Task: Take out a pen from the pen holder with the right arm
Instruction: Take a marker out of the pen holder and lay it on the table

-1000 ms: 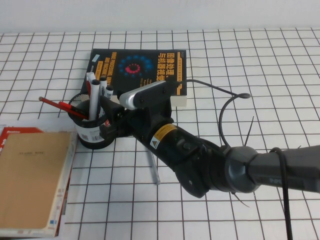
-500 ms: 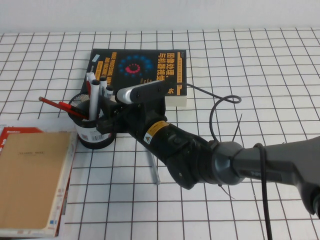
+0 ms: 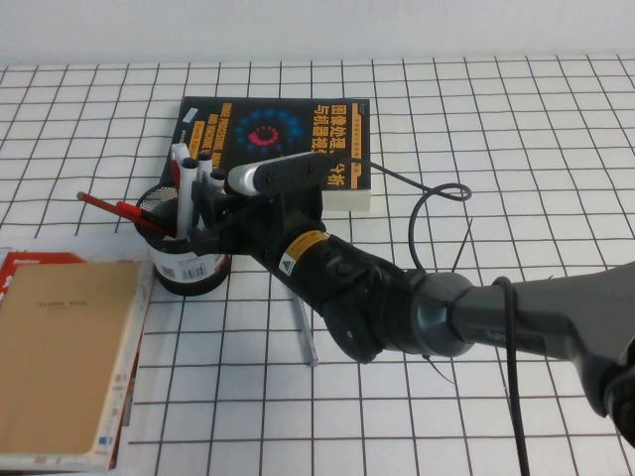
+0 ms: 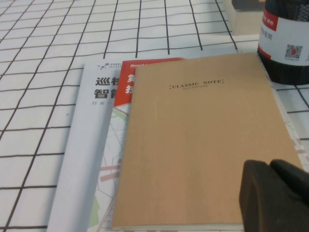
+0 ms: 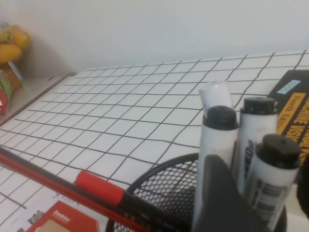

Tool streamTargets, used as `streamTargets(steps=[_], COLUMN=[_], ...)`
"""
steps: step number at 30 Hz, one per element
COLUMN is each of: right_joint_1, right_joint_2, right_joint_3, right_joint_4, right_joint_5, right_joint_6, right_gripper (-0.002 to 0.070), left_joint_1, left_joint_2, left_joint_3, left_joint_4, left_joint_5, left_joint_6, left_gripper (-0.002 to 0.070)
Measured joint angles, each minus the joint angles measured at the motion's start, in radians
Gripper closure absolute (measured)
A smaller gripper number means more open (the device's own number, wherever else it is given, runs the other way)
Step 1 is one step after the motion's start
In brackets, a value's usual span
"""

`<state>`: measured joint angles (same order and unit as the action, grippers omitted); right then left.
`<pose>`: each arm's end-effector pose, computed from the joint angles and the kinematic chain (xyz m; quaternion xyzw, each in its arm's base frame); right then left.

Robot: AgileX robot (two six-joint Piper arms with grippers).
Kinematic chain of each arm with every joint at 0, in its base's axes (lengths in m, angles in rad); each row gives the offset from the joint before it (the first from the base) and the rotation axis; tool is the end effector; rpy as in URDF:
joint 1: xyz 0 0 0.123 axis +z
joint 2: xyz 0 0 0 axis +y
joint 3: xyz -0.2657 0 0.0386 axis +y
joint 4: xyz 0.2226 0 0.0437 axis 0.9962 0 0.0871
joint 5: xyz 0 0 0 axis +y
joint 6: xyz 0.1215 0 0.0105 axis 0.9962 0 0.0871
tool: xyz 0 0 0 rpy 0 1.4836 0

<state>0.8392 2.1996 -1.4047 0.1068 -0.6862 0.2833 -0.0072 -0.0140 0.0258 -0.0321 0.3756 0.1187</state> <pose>0.3376 0.3637 0.1838 -0.1447 0.7008 0.3757 0.5888 0.0733 -0.0020 0.1628 0.0421 0.8037 0.0195 0.5932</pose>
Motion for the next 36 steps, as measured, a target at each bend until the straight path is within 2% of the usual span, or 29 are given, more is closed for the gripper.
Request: streamTargets(steps=[19,23,30,36], right_joint_1=[-0.009,-0.009,-0.009,-0.009], right_joint_2=[0.029,0.029,0.029,0.029], right_joint_3=[-0.009,-0.009,-0.011,-0.011], right_joint_4=[0.000,-0.004,-0.007,-0.009], right_joint_5=[-0.031,-0.032,-0.038,-0.039], right_joint_6=[0.000,0.000,0.002,0.004], right_gripper=[0.0371,0.0415,0.0535,0.0545], left_joint_1=[0.000,0.000,0.000,0.000], left_joint_2=[0.000,0.000,0.000,0.000], left_joint_3=[0.000,0.000,0.000,0.000], left_joint_4=[0.000,0.000,0.000,0.000], left_joint_5=[0.000,0.000,0.000,0.000], left_joint_6=[0.000,0.000,0.000,0.000], left_gripper=[0.0679,0.0679,0.0679,0.0679])
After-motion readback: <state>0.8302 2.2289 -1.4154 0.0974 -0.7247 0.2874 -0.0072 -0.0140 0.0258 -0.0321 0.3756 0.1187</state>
